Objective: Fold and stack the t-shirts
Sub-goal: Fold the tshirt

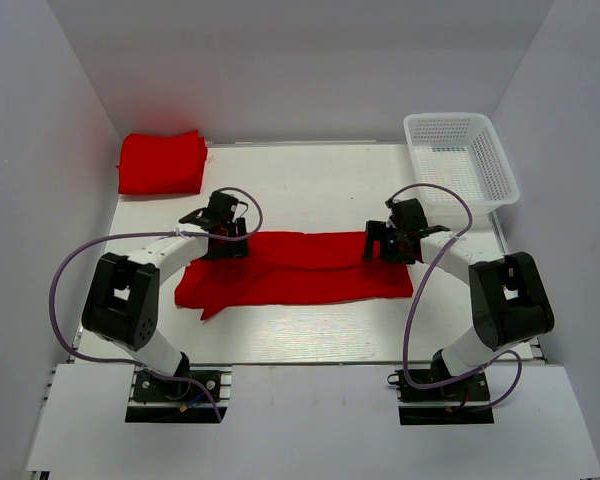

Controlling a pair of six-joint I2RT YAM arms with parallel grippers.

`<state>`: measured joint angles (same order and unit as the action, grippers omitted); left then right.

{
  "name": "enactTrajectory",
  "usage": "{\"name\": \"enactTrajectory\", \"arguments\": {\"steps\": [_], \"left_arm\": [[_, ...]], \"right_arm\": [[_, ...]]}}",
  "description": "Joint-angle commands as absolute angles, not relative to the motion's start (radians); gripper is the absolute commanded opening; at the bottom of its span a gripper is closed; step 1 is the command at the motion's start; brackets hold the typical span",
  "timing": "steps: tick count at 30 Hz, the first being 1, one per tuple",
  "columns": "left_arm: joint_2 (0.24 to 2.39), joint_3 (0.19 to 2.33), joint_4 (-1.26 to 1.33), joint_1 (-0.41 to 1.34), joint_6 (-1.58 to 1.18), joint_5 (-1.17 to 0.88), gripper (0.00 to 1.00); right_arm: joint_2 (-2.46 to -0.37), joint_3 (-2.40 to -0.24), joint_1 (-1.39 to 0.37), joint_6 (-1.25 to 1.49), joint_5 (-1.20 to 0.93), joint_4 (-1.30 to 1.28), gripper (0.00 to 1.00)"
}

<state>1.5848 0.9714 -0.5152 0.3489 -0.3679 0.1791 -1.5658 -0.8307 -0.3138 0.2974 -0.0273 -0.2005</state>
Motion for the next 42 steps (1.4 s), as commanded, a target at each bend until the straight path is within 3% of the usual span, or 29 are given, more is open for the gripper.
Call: {"name": "enactTrajectory", "arguments": {"steps": [1,9,16,22,28,34,42], "left_arm": [[1.589,0.976,-0.514,0.347,-0.374,0.201,0.79],[1.620,0.957,-0.496,0.347,-0.383,0.210,0.71],[1.629,0.957,-0.486,0.347,-0.383,0.178,0.42],[1.609,0.969,-0.486,0.347,-0.383,0.153,0.01],[1.540,0.971,-0.479,0.356,-0.371,0.153,0.00],[1.486,0.939,-0.365,0.356,-0.259,0.009,0.00],[1.500,0.996,-0.414,0.356,-0.253,0.044,0.00]], "right_arm": [[-1.614,-0.821,-0.308,0.290,-0.017,-0.287,0.90],[-1.614,-0.824,-0.308,0.290,-0.014,-0.288,0.90],[-1.618,-0.824,-0.311,0.290,-0.015,-0.290,0.90],[-1.623,-0.825,-0.310,0.293,-0.015,-0.288,0.90],[-1.629,-0.825,-0.310,0.288,-0.015,-0.290,0.90],[-1.628,-0.824,-0.311,0.290,-0.014,-0.288,0.90],[-1.628,-0.825,-0.310,0.291,-0.015,-0.288,0.90]]}}
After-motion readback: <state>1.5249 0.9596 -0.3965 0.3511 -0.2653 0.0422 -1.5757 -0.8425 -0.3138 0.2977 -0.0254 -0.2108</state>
